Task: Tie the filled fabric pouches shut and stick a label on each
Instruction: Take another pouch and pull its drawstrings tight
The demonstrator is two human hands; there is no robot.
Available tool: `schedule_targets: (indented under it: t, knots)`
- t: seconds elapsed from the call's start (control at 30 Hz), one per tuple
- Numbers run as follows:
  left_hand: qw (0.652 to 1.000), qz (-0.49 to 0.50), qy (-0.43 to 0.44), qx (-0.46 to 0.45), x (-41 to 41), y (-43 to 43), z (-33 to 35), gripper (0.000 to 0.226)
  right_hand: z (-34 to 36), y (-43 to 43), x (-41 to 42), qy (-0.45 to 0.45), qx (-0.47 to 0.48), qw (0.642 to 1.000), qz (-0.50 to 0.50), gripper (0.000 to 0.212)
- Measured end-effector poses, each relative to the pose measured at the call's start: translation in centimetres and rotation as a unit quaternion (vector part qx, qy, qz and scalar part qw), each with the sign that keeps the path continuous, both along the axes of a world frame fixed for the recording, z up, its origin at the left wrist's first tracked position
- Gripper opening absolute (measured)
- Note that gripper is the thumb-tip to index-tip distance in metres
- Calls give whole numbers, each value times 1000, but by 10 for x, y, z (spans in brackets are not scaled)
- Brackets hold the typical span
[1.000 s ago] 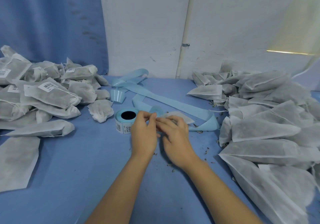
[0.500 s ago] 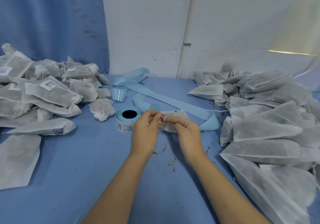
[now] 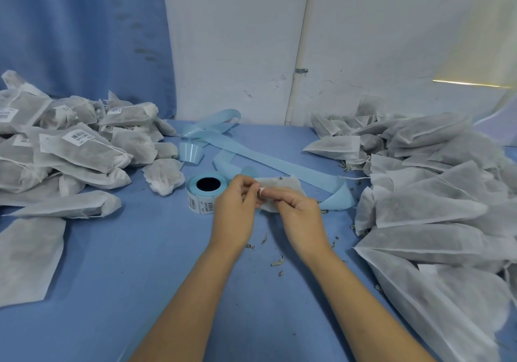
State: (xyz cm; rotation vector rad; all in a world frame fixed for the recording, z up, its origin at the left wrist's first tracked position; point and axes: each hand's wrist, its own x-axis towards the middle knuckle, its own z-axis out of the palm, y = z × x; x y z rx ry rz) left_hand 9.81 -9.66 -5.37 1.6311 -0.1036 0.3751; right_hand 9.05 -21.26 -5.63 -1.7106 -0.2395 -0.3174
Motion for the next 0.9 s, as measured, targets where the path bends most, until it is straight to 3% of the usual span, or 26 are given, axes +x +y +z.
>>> schedule_targets:
  t: [0.13, 0.4, 0.57, 0.77, 0.9]
  knots:
    - [990, 53, -42, 124, -2, 2, -2, 9, 2, -1, -1, 4, -49, 999, 4, 51]
    - [982, 84, -65, 157, -2, 4, -2, 14, 3, -1, -2, 25, -26, 998, 42, 54]
    - [957, 139, -76, 243, -3, 5, -4, 17, 4, -2, 0, 68, 11, 996, 59, 47]
    - [980, 98, -37, 169, 4, 9, -7, 13, 5, -12, 2, 98, 55, 990, 81, 47]
    - [988, 78, -33, 131, 4, 10, -5, 12, 6, -12, 2, 124, 162, 973, 103, 45]
